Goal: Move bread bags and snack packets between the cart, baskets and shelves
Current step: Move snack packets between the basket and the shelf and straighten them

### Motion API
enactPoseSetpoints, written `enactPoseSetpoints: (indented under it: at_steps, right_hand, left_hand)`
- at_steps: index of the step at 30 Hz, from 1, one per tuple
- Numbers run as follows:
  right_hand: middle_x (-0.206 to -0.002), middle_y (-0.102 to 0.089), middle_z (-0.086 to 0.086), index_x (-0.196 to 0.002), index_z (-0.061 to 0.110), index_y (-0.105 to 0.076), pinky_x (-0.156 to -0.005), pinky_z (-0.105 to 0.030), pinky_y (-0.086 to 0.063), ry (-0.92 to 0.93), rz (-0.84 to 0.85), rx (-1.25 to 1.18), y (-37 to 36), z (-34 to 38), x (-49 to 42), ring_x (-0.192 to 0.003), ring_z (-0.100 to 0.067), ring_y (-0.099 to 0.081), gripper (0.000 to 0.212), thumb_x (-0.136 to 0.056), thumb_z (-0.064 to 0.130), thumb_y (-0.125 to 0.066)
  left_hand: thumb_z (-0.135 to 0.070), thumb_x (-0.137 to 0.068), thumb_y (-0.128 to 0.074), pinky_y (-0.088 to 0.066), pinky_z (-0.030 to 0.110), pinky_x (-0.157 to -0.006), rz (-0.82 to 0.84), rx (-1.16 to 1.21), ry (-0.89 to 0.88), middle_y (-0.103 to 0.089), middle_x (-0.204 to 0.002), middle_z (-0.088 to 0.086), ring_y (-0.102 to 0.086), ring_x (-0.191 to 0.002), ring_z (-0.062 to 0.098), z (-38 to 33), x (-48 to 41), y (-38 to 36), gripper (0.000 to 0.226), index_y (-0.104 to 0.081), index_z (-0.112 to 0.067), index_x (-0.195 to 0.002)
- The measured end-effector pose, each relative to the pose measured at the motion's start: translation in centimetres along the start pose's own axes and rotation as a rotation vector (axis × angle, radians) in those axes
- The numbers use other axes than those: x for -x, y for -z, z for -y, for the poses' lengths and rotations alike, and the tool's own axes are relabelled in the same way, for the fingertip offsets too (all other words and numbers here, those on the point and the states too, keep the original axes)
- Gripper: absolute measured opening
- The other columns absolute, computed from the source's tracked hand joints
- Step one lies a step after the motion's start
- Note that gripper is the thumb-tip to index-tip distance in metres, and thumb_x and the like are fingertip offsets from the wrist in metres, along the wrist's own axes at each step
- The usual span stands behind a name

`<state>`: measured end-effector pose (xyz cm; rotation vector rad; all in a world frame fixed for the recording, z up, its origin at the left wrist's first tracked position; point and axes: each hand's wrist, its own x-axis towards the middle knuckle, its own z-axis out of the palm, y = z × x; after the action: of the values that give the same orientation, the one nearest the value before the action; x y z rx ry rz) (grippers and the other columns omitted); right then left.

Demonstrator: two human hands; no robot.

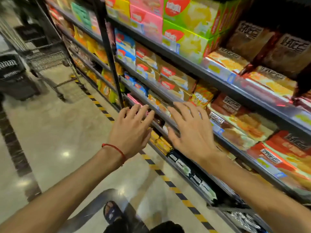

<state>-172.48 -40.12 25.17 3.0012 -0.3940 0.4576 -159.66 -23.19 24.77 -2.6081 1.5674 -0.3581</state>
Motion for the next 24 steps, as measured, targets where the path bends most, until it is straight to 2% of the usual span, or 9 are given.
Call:
enactPoseSetpoints:
  at_steps: [4,8,12,18,24]
  right_hand:
    - [-0.151,-0.054,-0.005,-0.147,0.019,-0.055,-0.116,-0.048,-0.034,0.080,0.041,-0.041,-3.5,9.6,-6.1,-0.141,-0.031,-0.045,0.060,-0.095,0.049,-0.056]
    - [-0.155,-0.052,-0.004,-0.150,0.020,-0.054,-0.119,-0.049,-0.029,0.159,0.073,-0.087,-6.6,19.5,-12.3,-0.145,-0.031,-0.042,0.064,-0.095,0.055,-0.050]
    - [-0.153,-0.054,-0.007,-0.148,0.018,-0.057,-0.119,-0.051,-0.027,0.251,0.041,-0.126,-9.0,28.4,-18.3,-0.145,-0.033,-0.043,0.065,-0.093,0.053,-0.059]
    - [-0.159,-0.047,-0.004,-0.154,0.023,-0.048,-0.122,-0.050,-0.025,0.387,0.114,-0.135,-12.7,39.5,-28.3,-0.148,-0.032,-0.039,0.068,-0.096,0.059,-0.050]
    - [-0.162,-0.044,-0.006,-0.155,0.021,-0.047,-0.121,-0.051,-0.025,0.538,0.135,-0.150,-19.1,50.0,-41.1,-0.150,-0.034,-0.037,0.070,-0.097,0.061,-0.044]
  left_hand:
    - [-0.044,-0.097,-0.052,-0.043,0.052,-0.105,0.049,-0.007,0.116,-0.052,-0.147,0.014,-0.048,-0.135,0.036,10.2,4.7,-2.3,0.057,-0.049,-0.013,-0.145]
    - [-0.048,-0.097,-0.051,-0.042,0.051,-0.104,0.118,-0.033,0.216,-0.051,-0.147,0.014,-0.048,-0.134,0.037,20.4,9.6,-4.2,0.058,-0.049,-0.014,-0.143]
    - [-0.054,-0.097,-0.050,-0.040,0.053,-0.110,0.179,-0.026,0.355,-0.047,-0.153,0.011,-0.043,-0.141,0.035,29.4,13.5,-6.1,0.062,-0.046,-0.017,-0.147]
    - [-0.057,-0.097,-0.048,-0.033,0.056,-0.116,0.181,0.038,0.558,-0.043,-0.158,0.011,-0.038,-0.145,0.035,42.1,16.4,-10.6,0.065,-0.044,-0.020,-0.150]
    - [-0.058,-0.097,-0.048,-0.036,0.056,-0.115,0.201,0.003,0.696,-0.042,-0.159,0.012,-0.039,-0.145,0.036,57.0,17.4,-15.5,0.067,-0.047,-0.018,-0.151]
